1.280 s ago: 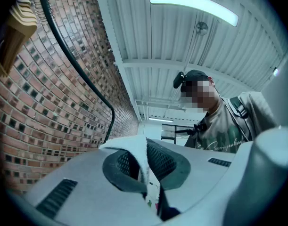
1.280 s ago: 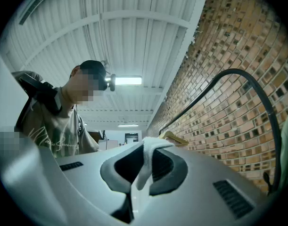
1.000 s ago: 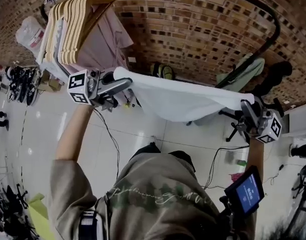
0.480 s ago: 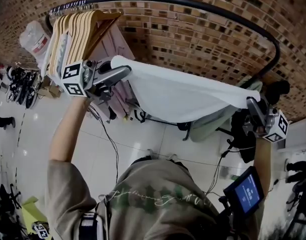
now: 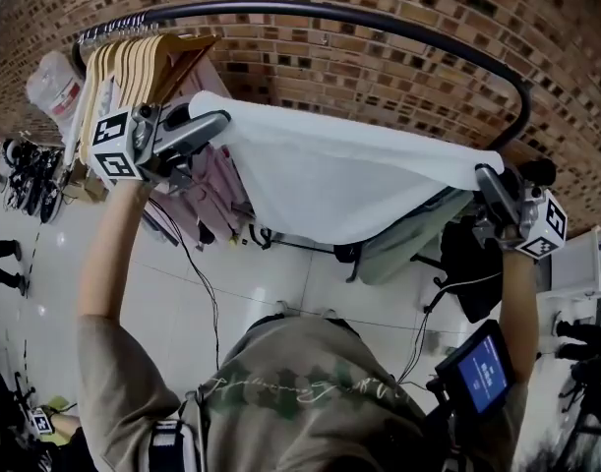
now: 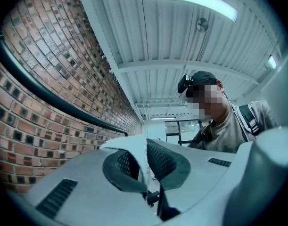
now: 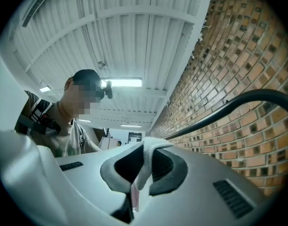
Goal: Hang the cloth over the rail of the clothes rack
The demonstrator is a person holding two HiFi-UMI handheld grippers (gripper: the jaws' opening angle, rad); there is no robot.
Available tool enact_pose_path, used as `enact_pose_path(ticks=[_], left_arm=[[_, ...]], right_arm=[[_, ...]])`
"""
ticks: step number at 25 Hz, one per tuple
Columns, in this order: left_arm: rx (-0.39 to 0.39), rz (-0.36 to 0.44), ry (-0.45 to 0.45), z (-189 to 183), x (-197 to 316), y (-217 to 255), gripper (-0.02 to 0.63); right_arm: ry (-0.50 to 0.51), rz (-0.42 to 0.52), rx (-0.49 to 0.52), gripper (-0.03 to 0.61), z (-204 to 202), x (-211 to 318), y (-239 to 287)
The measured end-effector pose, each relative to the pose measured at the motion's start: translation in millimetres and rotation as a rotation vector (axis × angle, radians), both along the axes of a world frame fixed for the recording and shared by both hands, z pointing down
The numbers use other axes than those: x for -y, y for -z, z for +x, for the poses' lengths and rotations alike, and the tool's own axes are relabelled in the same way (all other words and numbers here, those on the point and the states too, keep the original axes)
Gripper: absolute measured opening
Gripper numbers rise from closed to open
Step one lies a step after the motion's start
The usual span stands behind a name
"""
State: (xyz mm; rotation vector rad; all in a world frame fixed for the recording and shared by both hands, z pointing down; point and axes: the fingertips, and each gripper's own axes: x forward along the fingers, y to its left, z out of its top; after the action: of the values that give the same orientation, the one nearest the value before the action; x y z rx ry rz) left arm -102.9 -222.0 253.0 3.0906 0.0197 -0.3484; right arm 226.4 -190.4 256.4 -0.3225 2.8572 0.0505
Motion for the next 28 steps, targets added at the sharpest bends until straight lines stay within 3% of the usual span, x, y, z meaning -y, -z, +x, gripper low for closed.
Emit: enact_pose_path(ticks=[6, 12, 28], left_arm=[[0.013, 0.048, -0.004, 3, 15, 30, 0.015], [-0.01, 0.039, -0.007, 0, 23, 57, 0.015], [-0.025, 0.096, 0.008, 0, 41, 117, 0.015]], right_arm=[[-0.02, 0.013, 0.038, 0.017, 4, 21, 31], [-0.044, 0.021, 0.065, 0.017, 0, 32, 67], [-0.086, 0.154, -0.002, 0.017, -4, 40, 129]])
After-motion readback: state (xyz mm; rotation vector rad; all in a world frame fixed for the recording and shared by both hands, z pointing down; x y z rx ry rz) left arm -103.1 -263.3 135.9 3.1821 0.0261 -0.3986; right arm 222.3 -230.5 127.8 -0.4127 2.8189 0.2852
